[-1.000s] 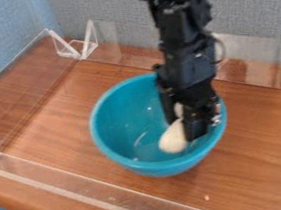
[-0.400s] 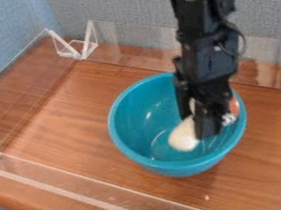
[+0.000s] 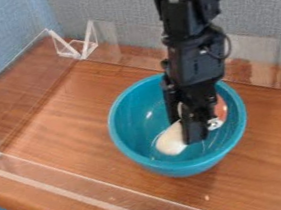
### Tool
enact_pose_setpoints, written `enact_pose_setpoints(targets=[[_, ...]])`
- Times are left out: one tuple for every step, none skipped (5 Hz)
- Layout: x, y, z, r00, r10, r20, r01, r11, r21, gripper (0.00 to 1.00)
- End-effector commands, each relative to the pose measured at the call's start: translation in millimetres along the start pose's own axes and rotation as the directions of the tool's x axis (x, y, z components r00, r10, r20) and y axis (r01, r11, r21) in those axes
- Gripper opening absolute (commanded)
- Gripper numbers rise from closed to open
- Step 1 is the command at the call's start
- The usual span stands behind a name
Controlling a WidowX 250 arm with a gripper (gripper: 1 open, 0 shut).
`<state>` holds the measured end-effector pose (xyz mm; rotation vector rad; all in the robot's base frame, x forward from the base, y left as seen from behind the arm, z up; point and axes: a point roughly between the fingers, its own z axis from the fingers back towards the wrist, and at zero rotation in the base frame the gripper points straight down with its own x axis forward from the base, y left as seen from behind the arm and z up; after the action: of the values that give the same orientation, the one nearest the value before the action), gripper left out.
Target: Remove the mushroom from inside the blue bowl and put it on the table
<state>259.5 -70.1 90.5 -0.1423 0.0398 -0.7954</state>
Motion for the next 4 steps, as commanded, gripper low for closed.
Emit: enact_pose_setpoints(targets=[[6.8,-3,11.3,0.998,0.033,0.062,-0.036,0.999,0.035,0.00],[12.0,-7,3.4,0.995,0.069,0.066,-0.072,0.997,0.030,0.00],[16.4,-11,-3.7,0.992,0.106,0.069,-0.108,0.994,0.025,0.00],[18.9,-22,-11.1,0.991,0.115,0.066,-0.117,0.993,0.020,0.00]])
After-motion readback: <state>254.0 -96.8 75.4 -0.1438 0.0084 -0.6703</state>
